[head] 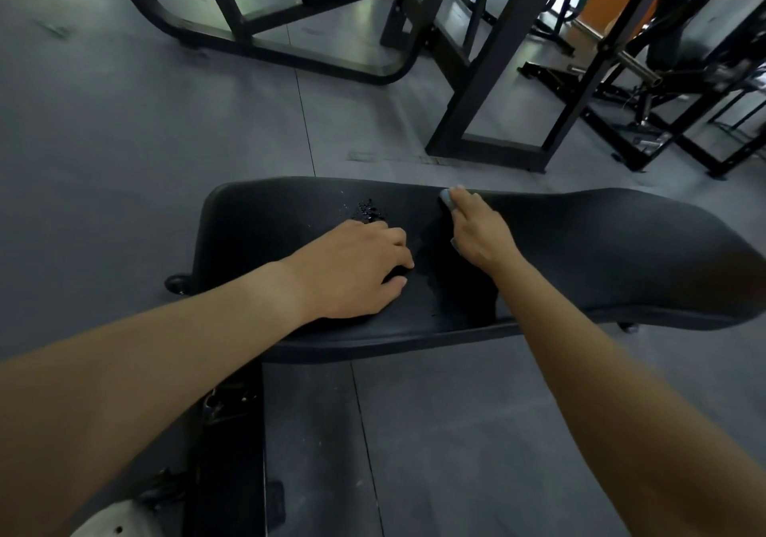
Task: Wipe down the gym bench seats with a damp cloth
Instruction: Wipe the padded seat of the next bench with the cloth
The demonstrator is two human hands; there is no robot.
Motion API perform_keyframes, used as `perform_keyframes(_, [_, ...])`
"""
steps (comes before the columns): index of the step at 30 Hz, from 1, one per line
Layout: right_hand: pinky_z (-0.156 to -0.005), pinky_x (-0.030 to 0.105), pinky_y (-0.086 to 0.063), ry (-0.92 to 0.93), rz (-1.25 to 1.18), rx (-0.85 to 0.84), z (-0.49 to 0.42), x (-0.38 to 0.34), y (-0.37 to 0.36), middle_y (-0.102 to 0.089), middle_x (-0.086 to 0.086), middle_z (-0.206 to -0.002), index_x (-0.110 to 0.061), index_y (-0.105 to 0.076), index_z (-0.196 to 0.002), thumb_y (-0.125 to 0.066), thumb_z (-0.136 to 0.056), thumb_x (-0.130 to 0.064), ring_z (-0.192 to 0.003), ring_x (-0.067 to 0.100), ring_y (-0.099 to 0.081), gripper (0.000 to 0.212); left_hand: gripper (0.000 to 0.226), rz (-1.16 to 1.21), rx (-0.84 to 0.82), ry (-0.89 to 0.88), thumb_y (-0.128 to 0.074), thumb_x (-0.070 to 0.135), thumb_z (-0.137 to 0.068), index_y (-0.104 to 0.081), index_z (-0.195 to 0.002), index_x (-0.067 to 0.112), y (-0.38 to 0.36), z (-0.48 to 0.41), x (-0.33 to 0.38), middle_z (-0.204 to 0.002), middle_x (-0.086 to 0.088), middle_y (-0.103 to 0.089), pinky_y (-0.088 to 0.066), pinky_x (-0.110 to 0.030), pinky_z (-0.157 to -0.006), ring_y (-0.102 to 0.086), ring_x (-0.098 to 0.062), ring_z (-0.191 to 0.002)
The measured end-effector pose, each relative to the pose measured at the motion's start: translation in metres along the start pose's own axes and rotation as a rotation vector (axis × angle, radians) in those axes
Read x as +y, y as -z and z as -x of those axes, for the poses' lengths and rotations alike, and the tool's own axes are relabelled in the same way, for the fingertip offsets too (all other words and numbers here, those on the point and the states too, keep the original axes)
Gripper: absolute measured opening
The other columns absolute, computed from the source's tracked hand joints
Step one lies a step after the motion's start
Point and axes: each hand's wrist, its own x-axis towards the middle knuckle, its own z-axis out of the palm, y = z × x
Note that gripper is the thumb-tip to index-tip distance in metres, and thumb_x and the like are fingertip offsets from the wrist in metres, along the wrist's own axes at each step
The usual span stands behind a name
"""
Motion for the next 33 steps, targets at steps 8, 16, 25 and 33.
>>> perform_keyframes(8, [-0.121, 0.019, -0.012, 0.329, 0.026, -0.153, 0.044, -0.015, -0.009, -0.025, -0.011, -0.166, -0.026, -0.032, -0.159, -0.037, -0.110, -0.018, -0.154, 0.006, -0.013, 0.050, 0.040, -0.016, 0.006, -0.026, -0.046, 0.042, -0.103, -0.065, -0.134, 0.027, 0.002, -0.001, -0.001, -0.121, 0.009, -0.063, -0.049, -0.039, -0.099, -0.057, -0.013, -0.109])
perform_keyframes(16, [-0.102, 0.045, -0.039, 0.003, 0.088, -0.037, 0.007, -0.010, 0.006, -0.044, 0.016, -0.150, -0.013, -0.042, -0.146, -0.041, -0.104, -0.011, -0.133, 0.041, -0.045, 0.043, 0.042, 0.006, -0.029, -0.025, -0.044, 0.041, -0.105, -0.059, -0.141, 0.026, 0.002, 0.008, -0.003, -0.142, 0.008, -0.059, -0.042, -0.039, -0.111, -0.056, -0.012, -0.125])
perform_keyframes(25, [-0.125, 0.027, -0.011, 0.305, 0.098, -0.144, 0.049, -0.014, -0.011, -0.018, -0.004, -0.169, -0.022, -0.025, -0.161, -0.032, -0.110, -0.018, -0.156, 0.014, -0.009, 0.052, 0.036, -0.037, -0.007, -0.007, -0.045, 0.038, -0.103, -0.063, -0.132, 0.025, 0.006, -0.001, 0.006, -0.122, 0.006, -0.061, -0.048, -0.040, -0.097, -0.055, -0.015, -0.109])
perform_keyframes(33, [-0.118, 0.045, -0.031, -0.031, 0.159, -0.069, 0.007, 0.025, 0.027, -0.028, 0.008, -0.165, -0.021, -0.028, -0.159, -0.052, -0.101, -0.008, -0.147, 0.033, -0.033, 0.064, 0.034, -0.033, -0.004, 0.024, -0.045, 0.036, -0.103, -0.065, -0.128, 0.026, 0.005, -0.008, 0.008, -0.118, 0.008, -0.060, -0.050, -0.039, -0.096, -0.056, -0.013, -0.110])
